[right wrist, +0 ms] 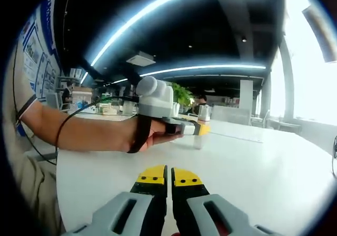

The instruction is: Clamp pump bottle remove cover press pump head put on cover

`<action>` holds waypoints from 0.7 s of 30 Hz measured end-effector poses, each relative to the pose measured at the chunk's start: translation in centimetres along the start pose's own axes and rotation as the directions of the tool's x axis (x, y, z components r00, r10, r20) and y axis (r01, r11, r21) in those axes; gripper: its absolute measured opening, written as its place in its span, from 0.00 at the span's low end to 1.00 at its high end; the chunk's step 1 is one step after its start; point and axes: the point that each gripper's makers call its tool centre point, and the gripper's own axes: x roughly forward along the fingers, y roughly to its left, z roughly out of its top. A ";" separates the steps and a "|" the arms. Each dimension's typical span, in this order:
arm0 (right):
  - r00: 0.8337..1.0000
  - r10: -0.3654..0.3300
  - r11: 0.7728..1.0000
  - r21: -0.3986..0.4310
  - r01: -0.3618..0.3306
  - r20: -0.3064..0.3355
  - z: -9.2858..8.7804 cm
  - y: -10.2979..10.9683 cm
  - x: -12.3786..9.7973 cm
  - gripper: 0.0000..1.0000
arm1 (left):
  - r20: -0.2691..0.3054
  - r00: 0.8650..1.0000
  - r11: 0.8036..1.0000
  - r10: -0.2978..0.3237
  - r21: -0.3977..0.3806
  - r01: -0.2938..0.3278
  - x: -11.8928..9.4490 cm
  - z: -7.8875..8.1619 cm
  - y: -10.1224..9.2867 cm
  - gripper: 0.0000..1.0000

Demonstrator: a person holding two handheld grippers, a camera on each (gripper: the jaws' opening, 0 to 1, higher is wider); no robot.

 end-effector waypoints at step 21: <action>1.000 -0.001 1.000 -0.001 0.001 -0.002 0.0 0.0 0.0 0.00 | 0.025 0.998 0.998 -0.055 -0.021 0.056 -1.7 1.3 -1.0 0.13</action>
